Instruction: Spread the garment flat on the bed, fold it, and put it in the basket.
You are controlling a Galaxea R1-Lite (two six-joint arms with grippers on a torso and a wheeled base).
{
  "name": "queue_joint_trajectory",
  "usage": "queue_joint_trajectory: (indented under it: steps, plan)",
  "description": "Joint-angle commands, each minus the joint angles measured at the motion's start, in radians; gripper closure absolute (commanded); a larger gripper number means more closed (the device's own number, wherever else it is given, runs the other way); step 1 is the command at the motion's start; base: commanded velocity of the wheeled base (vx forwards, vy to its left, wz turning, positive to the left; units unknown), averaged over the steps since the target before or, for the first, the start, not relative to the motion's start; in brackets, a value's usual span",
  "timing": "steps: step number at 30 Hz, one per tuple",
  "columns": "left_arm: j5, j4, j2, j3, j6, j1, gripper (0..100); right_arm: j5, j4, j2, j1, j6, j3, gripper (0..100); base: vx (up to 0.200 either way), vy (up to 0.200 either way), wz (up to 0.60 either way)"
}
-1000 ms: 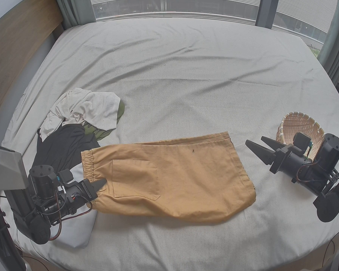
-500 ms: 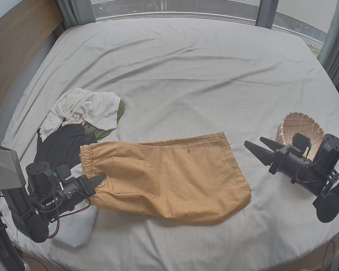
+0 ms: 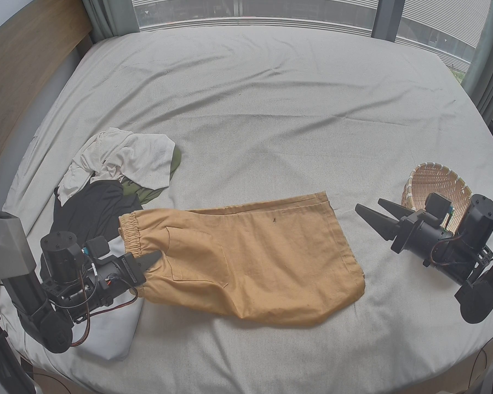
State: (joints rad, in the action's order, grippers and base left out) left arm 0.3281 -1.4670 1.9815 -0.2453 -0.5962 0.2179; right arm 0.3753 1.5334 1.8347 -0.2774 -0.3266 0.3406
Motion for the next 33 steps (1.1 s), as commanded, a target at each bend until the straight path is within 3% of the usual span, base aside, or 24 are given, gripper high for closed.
queue_joint_trajectory:
  steps: [1,8,17,33]
  plan:
    - [0.000,0.080,-0.115,-0.020,0.006,0.003,100,0.001,0.001,-0.002,-0.002,0.000,0.001,0,0.000,0.000,0.00]
    - [-0.001,0.307,-0.240,-0.098,0.056,-0.011,100,0.001,0.001,0.000,-0.002,0.000,0.001,0,0.000,0.000,0.00]
    - [-0.046,0.366,-0.233,-0.129,0.095,0.044,100,0.001,0.001,0.000,0.001,0.000,0.001,0,0.000,0.000,0.00]
    - [-0.060,0.531,-0.231,-0.261,0.095,0.163,100,0.001,0.001,-0.002,0.003,0.000,0.001,0,0.000,0.000,0.00]
